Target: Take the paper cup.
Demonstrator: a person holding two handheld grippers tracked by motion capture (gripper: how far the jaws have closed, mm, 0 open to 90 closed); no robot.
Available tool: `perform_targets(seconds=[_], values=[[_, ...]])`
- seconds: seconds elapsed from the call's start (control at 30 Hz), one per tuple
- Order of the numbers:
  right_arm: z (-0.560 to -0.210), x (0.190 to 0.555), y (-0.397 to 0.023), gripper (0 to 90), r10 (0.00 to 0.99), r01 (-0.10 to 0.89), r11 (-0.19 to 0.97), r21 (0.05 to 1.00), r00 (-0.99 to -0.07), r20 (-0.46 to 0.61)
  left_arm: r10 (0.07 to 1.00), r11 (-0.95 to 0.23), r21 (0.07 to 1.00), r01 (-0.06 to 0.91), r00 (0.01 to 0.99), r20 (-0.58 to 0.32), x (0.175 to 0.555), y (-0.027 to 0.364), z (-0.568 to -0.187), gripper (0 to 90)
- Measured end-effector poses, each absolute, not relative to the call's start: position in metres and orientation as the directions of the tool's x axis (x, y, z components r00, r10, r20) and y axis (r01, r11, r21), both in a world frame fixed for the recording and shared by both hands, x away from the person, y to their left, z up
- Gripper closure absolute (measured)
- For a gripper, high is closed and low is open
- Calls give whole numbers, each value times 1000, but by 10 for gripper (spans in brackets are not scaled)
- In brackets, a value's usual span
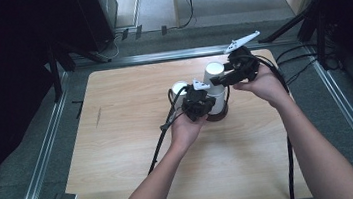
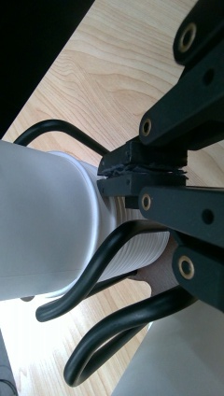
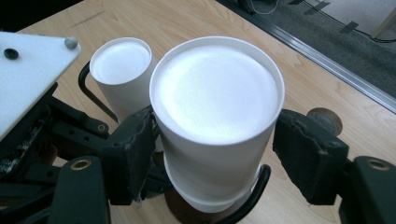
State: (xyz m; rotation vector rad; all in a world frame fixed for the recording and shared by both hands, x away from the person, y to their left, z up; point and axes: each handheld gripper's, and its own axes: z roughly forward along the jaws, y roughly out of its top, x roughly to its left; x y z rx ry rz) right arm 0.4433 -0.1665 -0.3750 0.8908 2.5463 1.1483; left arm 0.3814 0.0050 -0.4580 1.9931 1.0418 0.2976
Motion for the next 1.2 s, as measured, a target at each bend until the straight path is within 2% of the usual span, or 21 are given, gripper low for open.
perform_targets(seconds=[0.33, 1.2], values=[[-378, 450, -154, 298, 621, 449, 510, 733, -783, 48, 760, -284, 774, 566, 625, -178, 382, 6, -460, 886], [-370, 450, -154, 324, 616, 448, 522, 726, -787, 43, 756, -262, 778, 571, 623, -203, 383, 9, -461, 887]])
